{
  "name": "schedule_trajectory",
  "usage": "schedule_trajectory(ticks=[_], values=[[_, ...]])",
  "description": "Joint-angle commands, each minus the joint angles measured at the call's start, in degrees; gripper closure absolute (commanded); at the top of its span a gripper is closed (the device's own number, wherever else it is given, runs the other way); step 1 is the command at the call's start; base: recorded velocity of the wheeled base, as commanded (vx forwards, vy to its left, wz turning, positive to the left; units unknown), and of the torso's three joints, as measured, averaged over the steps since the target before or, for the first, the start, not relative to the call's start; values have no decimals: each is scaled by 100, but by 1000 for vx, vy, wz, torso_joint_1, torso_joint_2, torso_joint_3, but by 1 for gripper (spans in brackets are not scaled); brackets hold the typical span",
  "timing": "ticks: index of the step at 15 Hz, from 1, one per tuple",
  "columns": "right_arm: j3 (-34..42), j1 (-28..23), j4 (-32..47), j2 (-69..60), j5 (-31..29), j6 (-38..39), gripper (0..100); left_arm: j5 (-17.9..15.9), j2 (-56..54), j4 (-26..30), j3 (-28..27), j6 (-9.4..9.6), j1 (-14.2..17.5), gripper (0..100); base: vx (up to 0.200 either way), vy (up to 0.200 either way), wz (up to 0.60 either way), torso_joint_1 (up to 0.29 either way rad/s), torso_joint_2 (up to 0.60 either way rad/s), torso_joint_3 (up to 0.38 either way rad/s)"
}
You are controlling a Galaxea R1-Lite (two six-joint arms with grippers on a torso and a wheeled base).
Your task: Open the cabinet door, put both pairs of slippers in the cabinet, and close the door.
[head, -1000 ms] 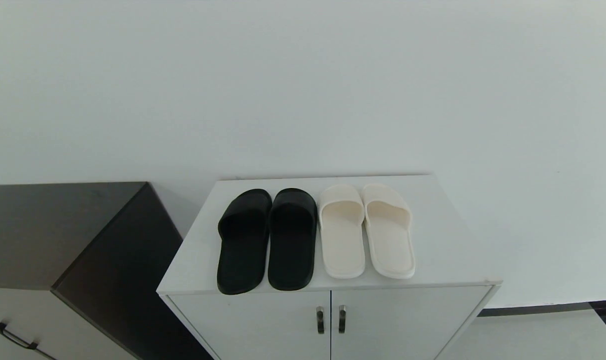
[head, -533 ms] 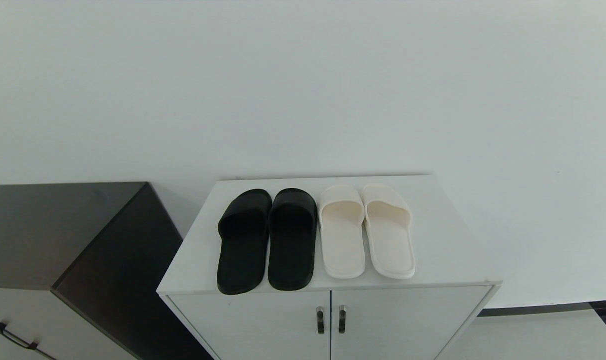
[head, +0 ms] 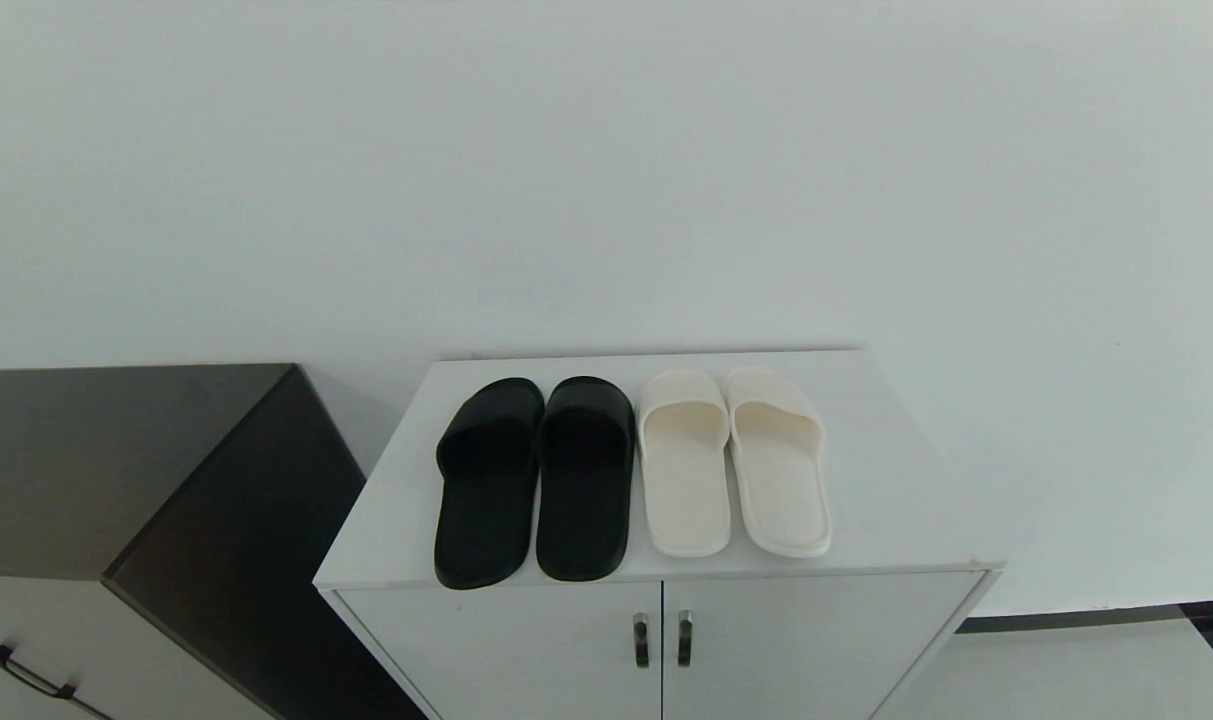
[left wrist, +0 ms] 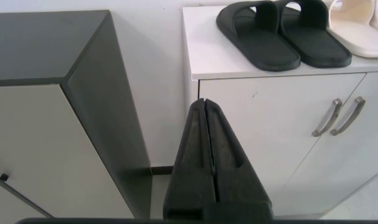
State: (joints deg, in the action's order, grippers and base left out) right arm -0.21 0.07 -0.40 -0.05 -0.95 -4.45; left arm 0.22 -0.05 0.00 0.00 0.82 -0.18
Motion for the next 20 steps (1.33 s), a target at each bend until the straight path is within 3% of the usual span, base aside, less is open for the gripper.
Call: schedule_trajectory(ticks=[1, 3, 4, 5, 7, 8, 11, 12, 16, 18, 20], values=[[-6, 1, -4, 5, -2, -21, 0, -4, 5, 0, 0, 6, 1, 100, 0, 0, 0, 0, 0, 0], [-542, 10, -285, 181, -10, 93, 0, -4, 5, 0, 0, 6, 1, 100, 0, 0, 0, 0, 0, 0], [-2651, 37, 119, 972, -10, 1078, 0, -48, 5, 0, 0, 15, 1, 100, 0, 0, 0, 0, 0, 0], [-3293, 63, 946, 1473, 236, 770, 0, -48, 5, 0, 0, 15, 1, 100, 0, 0, 0, 0, 0, 0], [-3249, 116, 1394, 2492, 702, 559, 0, -48, 5, 0, 0, 15, 1, 100, 0, 0, 0, 0, 0, 0], [-3038, 160, 1121, 3046, 807, 577, 0, -40, 5, 0, 0, 15, 1, 100, 0, 0, 0, 0, 0, 0], [-2467, 713, -953, 4681, 930, 735, 0, -40, 5, 0, 0, -3, 1, 100, 0, 0, 0, 0, 0, 0], [-2467, 951, -1234, 5006, 912, 902, 0, -48, 5, 0, 0, -3, 1, 100, 0, 0, 0, 0, 0, 0], [-3135, 2322, -1445, 6096, 552, 1781, 0, -48, 5, 0, 0, -3, 1, 100, 0, 0, 0, 0, 0, 0], [-3636, 3385, -1471, 6711, -116, 2176, 0, -48, 5, 0, 0, 6, 1, 100, 0, 0, 0, 0, 0, 0], [-4013, 4124, -1507, 7300, -731, 2299, 0, -48, 5, 0, 0, 6, 1, 100, 0, 0, 0, 0, 0, 0]])
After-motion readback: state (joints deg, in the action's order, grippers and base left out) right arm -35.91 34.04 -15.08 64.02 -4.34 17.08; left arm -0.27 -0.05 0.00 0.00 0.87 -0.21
